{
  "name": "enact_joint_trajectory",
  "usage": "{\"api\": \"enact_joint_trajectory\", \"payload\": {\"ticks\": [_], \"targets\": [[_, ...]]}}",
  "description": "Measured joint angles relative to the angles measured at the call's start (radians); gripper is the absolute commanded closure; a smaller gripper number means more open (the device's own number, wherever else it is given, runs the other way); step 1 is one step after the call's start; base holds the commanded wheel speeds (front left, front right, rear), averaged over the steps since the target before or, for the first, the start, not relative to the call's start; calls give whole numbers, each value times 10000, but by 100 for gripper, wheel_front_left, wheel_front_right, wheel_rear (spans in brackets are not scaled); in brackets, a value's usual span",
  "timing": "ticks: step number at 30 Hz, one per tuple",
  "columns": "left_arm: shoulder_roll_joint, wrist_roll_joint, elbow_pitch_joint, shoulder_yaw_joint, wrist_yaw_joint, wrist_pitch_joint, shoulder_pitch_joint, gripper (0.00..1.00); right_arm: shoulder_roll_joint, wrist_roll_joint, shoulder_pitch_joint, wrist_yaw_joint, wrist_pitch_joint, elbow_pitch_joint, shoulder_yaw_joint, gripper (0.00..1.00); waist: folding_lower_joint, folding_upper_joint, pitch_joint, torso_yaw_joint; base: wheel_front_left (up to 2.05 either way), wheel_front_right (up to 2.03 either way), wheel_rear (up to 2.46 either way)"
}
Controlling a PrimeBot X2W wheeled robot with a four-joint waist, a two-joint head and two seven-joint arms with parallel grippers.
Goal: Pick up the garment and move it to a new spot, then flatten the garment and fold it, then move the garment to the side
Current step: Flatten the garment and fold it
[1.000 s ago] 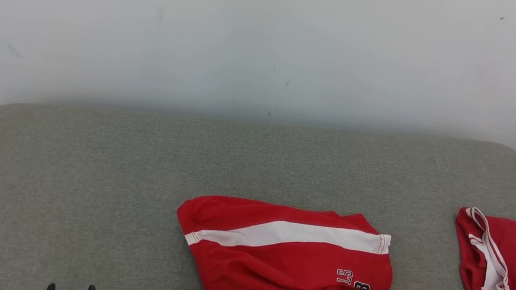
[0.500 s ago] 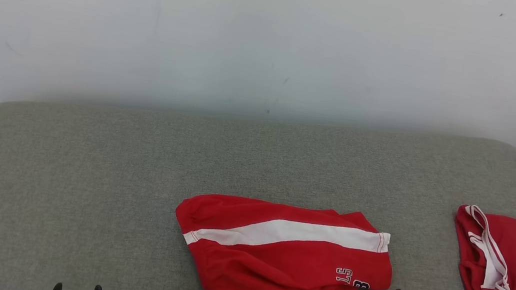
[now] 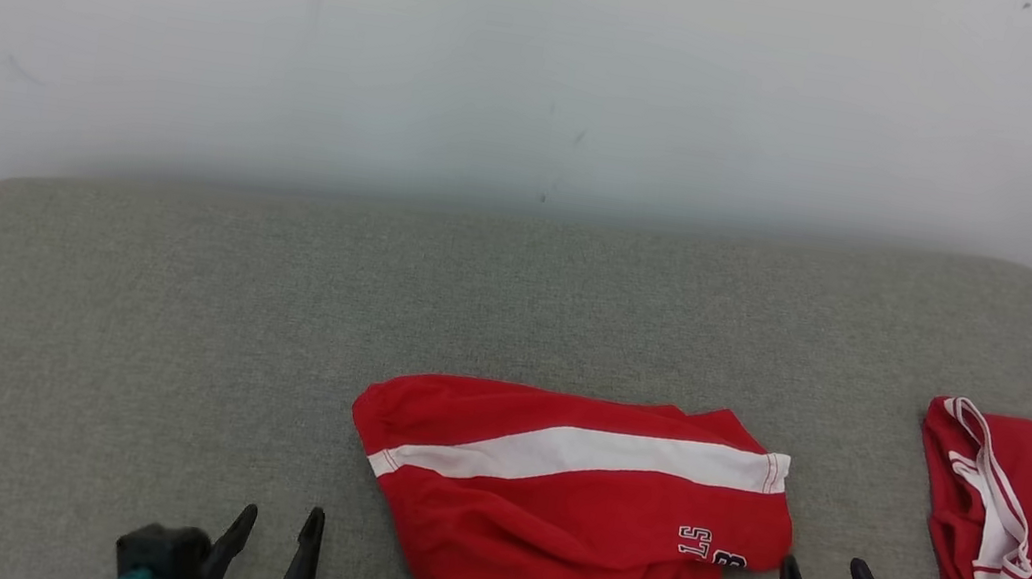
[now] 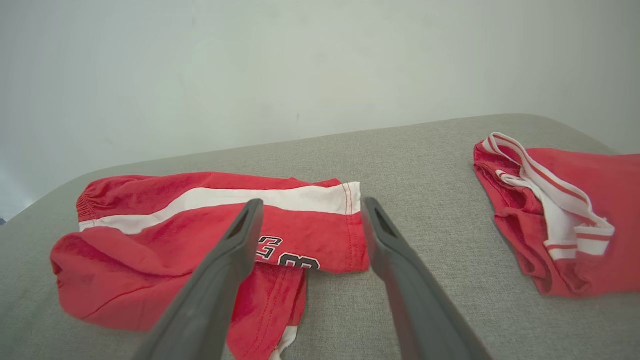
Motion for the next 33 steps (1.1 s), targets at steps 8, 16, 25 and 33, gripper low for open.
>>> {"api": "enact_joint_trajectory", "payload": {"ticks": [8,16,25,33], "targets": [[-15,-1135,1471,-546,0,1317,-1769,0,6,13,-412,0,-4,59,447,0,0,0,269,-441,0,0,0],[-23,-1484,2604,-430,209,1565,-2527,0,-12,92,-739,0,-105,278,754,0,0,1,523,-1016,0,0,0],[-29,-1873,3214,-420,330,1628,-3001,0,-61,167,-749,0,-211,422,849,0,0,0,655,-1312,0,0,0],[-31,-2054,3591,-633,276,1626,-3160,24,-67,178,-778,0,-244,514,955,0,-1,0,603,-1352,0,0,0]]}}
